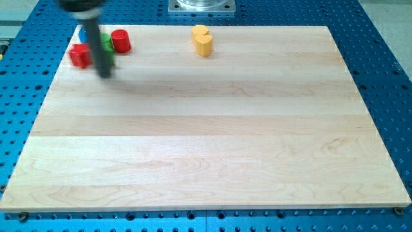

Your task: Move triangle and green star towards yellow blocks

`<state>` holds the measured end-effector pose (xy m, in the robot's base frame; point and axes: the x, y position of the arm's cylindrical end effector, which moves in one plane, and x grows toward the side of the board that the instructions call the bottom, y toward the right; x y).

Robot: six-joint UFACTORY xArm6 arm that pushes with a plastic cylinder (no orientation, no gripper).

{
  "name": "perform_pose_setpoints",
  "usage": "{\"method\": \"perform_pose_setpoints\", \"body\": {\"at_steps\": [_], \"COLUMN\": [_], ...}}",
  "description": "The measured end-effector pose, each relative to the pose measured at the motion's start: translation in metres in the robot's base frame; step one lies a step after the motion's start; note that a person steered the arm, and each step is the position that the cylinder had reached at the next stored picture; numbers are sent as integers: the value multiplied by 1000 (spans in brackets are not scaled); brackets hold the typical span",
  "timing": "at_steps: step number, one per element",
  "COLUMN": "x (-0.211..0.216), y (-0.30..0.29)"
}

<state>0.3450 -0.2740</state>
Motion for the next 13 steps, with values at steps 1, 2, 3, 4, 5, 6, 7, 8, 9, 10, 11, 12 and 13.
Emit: {"method": "perform_pose_setpoints", "body": {"at_steps": [1,2,3,4,5,6,7,8,9,10,11,12,13], "x": [15,15,-11,-27,-23,-18,-22,-57,-100,-110,-114,-63,-34], "y": [-31,-31,-29,-2,45,-10,-30,-25,-21,-22,-2,30,88]}}
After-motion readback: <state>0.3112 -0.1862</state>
